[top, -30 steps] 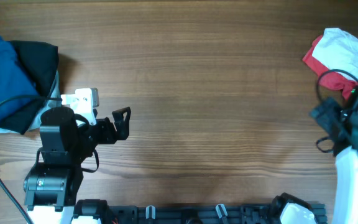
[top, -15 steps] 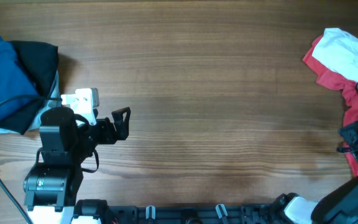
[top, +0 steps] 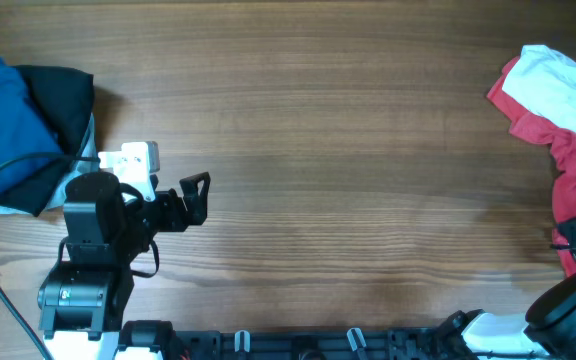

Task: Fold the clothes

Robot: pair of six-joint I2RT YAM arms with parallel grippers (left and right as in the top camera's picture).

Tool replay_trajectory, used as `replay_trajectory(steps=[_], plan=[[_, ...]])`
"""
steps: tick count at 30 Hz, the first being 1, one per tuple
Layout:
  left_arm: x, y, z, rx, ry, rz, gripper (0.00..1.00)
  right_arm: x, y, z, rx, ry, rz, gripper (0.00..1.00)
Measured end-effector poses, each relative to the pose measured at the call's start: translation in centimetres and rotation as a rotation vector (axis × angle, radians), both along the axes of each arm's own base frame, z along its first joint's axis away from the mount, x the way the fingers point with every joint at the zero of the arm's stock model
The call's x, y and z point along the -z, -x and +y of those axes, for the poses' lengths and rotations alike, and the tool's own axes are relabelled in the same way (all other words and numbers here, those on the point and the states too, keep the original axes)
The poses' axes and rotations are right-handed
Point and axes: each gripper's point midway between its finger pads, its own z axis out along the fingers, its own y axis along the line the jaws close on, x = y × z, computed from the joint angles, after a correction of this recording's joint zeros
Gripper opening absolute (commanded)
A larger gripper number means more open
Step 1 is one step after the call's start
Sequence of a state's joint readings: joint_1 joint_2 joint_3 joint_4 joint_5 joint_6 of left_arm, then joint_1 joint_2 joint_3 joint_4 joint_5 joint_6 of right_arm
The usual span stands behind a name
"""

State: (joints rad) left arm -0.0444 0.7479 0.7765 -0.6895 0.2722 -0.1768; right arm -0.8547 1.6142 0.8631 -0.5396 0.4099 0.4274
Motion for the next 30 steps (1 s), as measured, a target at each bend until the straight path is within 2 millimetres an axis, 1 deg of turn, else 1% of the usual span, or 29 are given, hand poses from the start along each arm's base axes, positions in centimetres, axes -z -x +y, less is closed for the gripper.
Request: replay_trajectory(steps=[11,16,18,21,23,24,26,30], plan=[[0.0,0.0,0.0,0.0,0.0,0.0,0.96,0.0,-0.6,-0.8,0.002,0.029,-0.026,0.73],[-0.3,-0.2,0.0,0.0,0.0,-0.016,0.96,1.7,-0.3,-0.4,0.001,-0.014,0.012,0.73],[-0.5,-0.4,0.0,0.0,0.001,-0.027,0.96,2.1,-0.2,-0.3,0.002,-0.025,0.021,0.7],[-0.5,-0.4,0.0,0.0,0.001,-0.028,0.96,2.1,-0.3,-0.4,0.002,-0.02,0.017,0.64],[-0.5,-0.4,0.0,0.0,0.001,-0.028,0.96,2.1,-0.3,-0.4,0.004,-0.02,0.015,0.58],[-0.5,-0.4,0.0,0.0,0.001,-0.028,0.96,2.1,-0.3,-0.4,0.004,-0.02,0.015,0.47],[-0.5,-0.4,0.0,0.0,0.001,-0.028,0.96,2.1,-0.3,-0.4,0.006,-0.019,0.014,0.35],[-0.5,-0.4,0.0,0.0,0.002,-0.028,0.97,2.1,-0.3,-0.4,-0.002,-0.02,0.018,0.19]])
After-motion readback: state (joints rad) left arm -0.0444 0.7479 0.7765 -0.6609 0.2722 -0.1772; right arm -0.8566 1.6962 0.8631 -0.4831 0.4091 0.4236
